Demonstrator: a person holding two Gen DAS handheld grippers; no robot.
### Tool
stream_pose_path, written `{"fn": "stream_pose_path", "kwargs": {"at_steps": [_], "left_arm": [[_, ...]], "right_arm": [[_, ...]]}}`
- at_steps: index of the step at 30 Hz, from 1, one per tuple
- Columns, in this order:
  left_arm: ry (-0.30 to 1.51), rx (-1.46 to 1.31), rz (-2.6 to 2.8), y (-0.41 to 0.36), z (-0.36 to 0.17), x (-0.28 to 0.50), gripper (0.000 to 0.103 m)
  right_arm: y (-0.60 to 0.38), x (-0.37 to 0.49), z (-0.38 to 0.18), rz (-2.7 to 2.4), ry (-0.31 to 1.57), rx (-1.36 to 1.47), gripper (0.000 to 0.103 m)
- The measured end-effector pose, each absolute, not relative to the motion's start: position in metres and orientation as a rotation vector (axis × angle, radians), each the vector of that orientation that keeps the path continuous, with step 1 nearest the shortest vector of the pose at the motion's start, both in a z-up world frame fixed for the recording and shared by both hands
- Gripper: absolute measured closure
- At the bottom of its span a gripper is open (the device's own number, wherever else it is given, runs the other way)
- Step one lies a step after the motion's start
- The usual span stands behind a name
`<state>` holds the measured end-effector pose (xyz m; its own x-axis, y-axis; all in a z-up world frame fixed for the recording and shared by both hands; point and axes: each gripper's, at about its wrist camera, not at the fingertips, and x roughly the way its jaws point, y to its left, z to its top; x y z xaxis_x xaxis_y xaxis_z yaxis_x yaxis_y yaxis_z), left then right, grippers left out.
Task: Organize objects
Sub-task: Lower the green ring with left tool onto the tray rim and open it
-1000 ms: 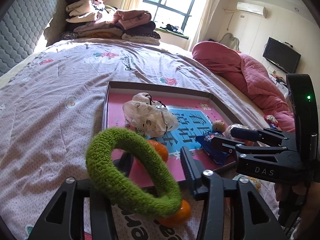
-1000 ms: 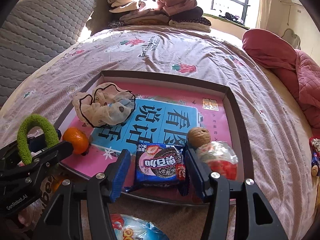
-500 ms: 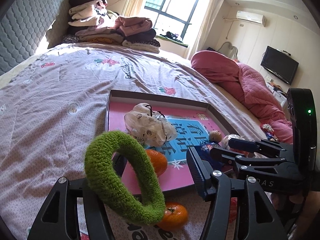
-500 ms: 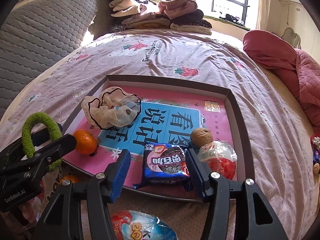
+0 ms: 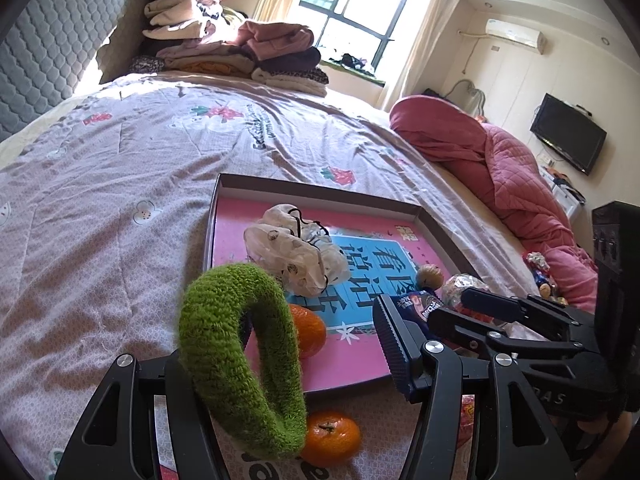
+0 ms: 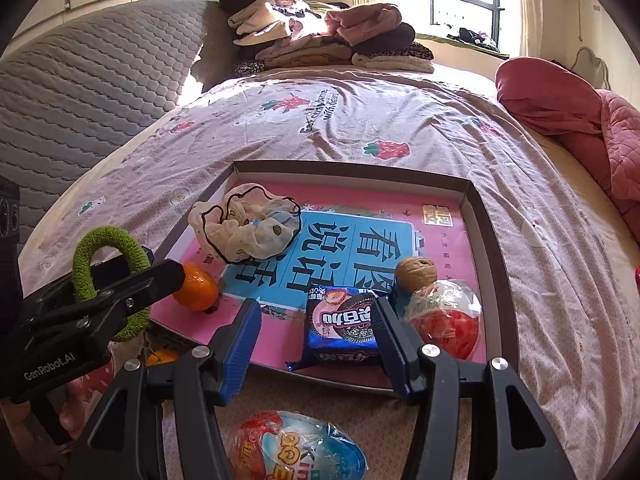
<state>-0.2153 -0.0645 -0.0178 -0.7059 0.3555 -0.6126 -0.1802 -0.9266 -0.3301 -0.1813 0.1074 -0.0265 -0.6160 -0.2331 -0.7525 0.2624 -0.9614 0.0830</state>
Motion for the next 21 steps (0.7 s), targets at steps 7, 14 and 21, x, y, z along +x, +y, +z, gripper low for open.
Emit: {"fn": "stream_pose_path", "kwargs": {"at_steps": [7,14,21], "left_arm": [[-0.304,-1.073,2.628,-0.05,-0.003,-0.228,0.04],[-0.224,-1.137,2.626,-0.036,0.01,-0.242,0.04],[-0.146,-1.201,2.624,-0.024,0.013,-0.26,0.04]], "right_arm": [[0.119,-0.178,-0.021,-2.602,0.011,1.189,0.046],[0.124,-0.176,-0.016,-2.592,-0.009,1.175,0.046],[0.133,-0.177,-0.008,-2.599,-0.031,1.165,0.046]]}}
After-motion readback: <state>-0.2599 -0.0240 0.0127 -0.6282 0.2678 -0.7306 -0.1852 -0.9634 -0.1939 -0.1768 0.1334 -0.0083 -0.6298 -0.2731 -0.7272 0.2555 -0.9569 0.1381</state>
